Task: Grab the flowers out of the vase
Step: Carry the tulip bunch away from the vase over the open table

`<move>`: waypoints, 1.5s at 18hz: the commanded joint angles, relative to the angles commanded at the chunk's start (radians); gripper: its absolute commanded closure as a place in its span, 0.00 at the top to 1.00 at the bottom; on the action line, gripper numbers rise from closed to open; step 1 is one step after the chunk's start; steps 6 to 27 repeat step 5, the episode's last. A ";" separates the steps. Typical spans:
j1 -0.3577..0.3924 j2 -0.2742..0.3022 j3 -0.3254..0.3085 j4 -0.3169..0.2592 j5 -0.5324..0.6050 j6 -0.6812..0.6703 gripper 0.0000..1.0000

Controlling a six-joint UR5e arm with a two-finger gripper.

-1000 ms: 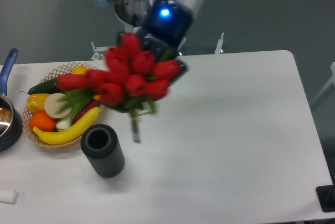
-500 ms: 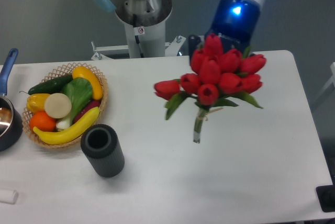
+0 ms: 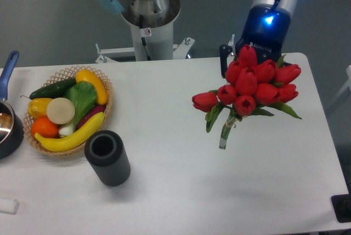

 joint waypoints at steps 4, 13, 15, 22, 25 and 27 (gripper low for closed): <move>0.003 0.002 -0.002 0.000 0.000 -0.001 0.45; 0.005 0.003 -0.002 0.000 0.000 0.000 0.45; 0.005 0.003 -0.002 0.000 0.000 0.000 0.45; 0.005 0.003 -0.002 0.000 0.000 0.000 0.45; 0.005 0.003 -0.002 0.000 0.000 0.000 0.45; 0.005 0.003 -0.002 0.000 0.000 0.000 0.45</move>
